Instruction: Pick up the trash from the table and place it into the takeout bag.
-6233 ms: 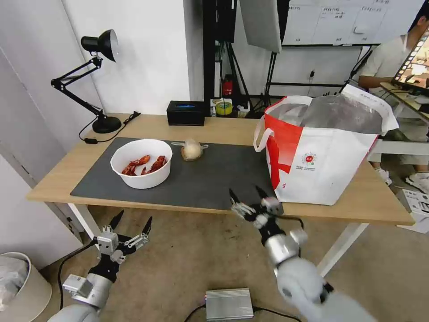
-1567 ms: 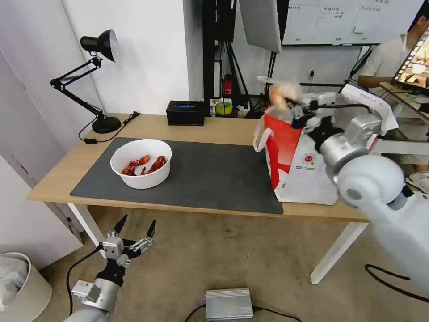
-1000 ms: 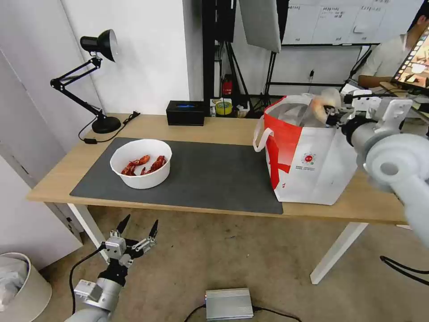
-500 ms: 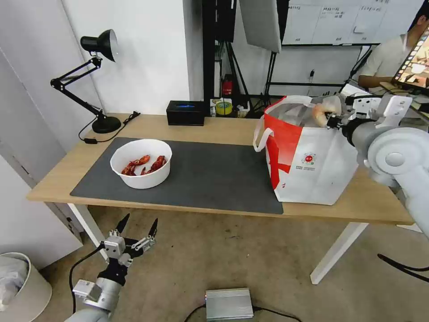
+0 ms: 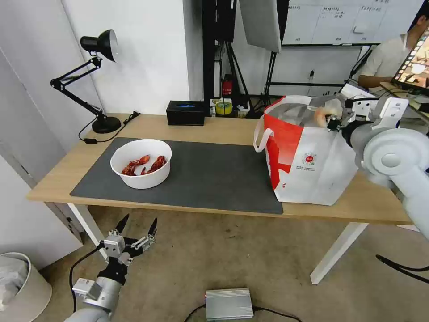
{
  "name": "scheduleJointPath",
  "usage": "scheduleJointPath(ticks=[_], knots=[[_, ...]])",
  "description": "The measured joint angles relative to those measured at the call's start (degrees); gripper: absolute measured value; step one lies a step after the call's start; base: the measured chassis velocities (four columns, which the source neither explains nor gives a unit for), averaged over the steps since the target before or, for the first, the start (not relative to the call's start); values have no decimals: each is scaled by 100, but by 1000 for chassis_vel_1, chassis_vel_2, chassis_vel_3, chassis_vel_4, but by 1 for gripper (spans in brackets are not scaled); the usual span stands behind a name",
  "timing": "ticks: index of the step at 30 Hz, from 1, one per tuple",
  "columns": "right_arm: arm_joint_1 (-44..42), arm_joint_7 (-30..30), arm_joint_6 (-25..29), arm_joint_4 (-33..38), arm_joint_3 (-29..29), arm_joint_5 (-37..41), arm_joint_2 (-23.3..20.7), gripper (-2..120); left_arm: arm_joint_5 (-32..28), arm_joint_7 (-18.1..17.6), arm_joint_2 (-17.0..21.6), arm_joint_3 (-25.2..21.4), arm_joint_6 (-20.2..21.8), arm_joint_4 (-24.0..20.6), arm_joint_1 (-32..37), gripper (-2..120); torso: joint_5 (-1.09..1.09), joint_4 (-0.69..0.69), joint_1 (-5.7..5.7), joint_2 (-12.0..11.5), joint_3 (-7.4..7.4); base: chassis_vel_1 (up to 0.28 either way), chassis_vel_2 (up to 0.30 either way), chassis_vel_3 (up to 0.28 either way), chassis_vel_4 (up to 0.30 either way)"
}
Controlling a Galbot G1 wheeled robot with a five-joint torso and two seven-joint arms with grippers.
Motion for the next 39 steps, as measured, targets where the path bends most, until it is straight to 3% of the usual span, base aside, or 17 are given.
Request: scheduleJointPath(ticks=[8, 19, 26, 29, 30, 32, 36, 37, 39], knots=[[47, 0, 6, -15, -69, -4, 1, 66, 1, 0, -7, 13, 2, 9, -23, 100, 0, 0, 0, 0, 0, 0, 0, 0, 0], [178, -164, 111, 18, -135, -60, 2, 99, -2, 0, 5, -26, -6, -5, -11, 100, 0, 0, 0, 0, 0, 0, 0, 0, 0], [105, -573, 505, 197, -98, -265, -27, 100, -3, 0, 11, -49, -11, -44, 13, 100, 0, 0, 0, 0, 0, 0, 0, 0, 0], [-155, -1384, 1187, 524, -11, -815, -107, 100, 4, 18, 10, -79, -32, -69, 12, 100, 0, 1, 0, 0, 0, 0, 0, 0, 0], [-155, -1384, 1187, 524, -11, -815, -107, 100, 4, 18, 10, -79, -32, -69, 12, 100, 0, 1, 0, 0, 0, 0, 0, 0, 0], [-435, -2044, 1835, 833, -23, -1411, -163, 100, 59, 112, -8, -163, -108, -95, 40, 100, -1, -3, -1, 0, -1, 0, 0, 0, 0], [-831, -2523, 2321, 1099, -142, -1936, -97, 100, 69, 142, -116, -387, -158, -179, 200, 100, -1, 3, -1, 0, -1, 0, 0, 0, 0], [-1465, -2827, 2805, 1245, -115, -2432, -22, 100, 66, 146, -152, -472, -177, -219, 252, 100, 0, 3, -1, 0, -1, 0, 0, 0, 0], [-1717, -2920, 2998, 1269, -85, -2613, 17, 100, 65, 147, -159, -484, -182, -227, 263, 100, 0, 0, -1, 0, -1, 0, 0, 0, 0]])
